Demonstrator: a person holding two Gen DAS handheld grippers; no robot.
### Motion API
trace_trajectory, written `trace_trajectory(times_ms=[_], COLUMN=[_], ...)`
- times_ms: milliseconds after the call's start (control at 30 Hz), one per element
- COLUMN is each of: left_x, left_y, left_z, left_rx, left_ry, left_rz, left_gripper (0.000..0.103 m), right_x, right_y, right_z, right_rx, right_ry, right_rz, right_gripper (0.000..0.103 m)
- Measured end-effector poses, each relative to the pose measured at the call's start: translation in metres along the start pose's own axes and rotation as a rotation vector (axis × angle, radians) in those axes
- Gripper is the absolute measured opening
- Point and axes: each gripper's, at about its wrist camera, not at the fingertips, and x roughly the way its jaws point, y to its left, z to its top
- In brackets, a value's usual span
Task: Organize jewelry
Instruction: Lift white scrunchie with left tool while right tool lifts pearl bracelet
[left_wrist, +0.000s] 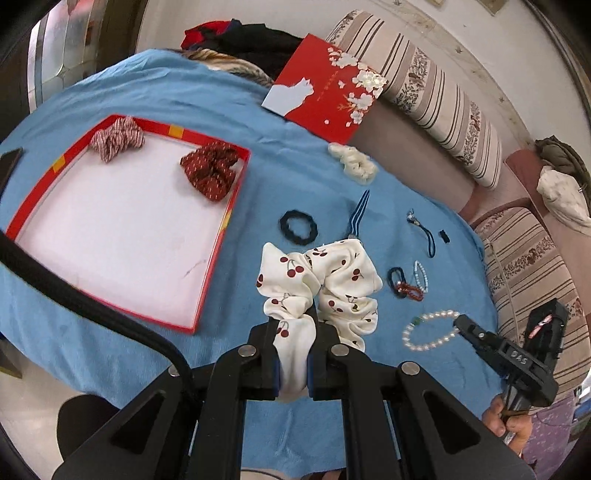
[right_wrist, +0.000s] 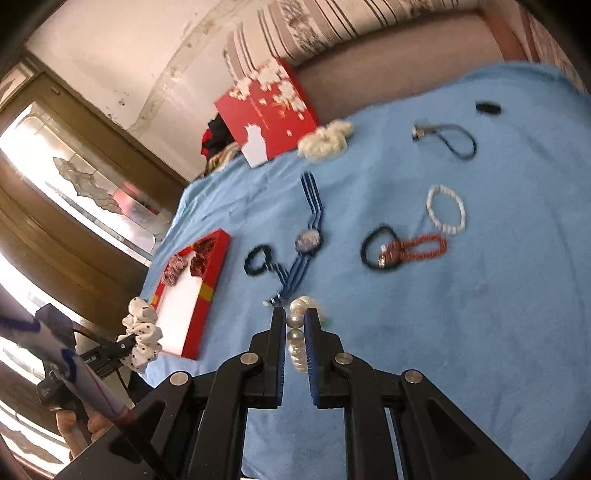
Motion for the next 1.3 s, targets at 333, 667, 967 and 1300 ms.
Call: trace_trajectory(times_ms=[333, 667, 967, 1300], left_x=[0.030, 0.037, 0.008, -0.035], left_y=[-0.004, -0.007, 0.032, 0.128], left_z=[-0.017, -0.020, -0.008, 0.040], left_rx=[0.014, 0.034, -0.040, -0.117], left_ry=[0.068, 0.078, 0.022, -0.071], left_rz=[0.017, 0.032, 0.041, 0.206], left_gripper=[0.009, 0.009, 0.009, 0.009], right_x=[0.005, 0.051, 0.029, 0.025], right_y=[-0.059, -0.049, -0.015, 0.101], right_z=[-0.030, -0.029, -0.011, 0.009], right_rx=[-0.019, -0.199, -0.202, -0.389], right_ry=[0.040, 0.086, 0.016, -0.041], right_rz=[-0.294, -0.446, -0.380, -0.256], right_gripper=[0.043, 0.041, 0.011, 0.011])
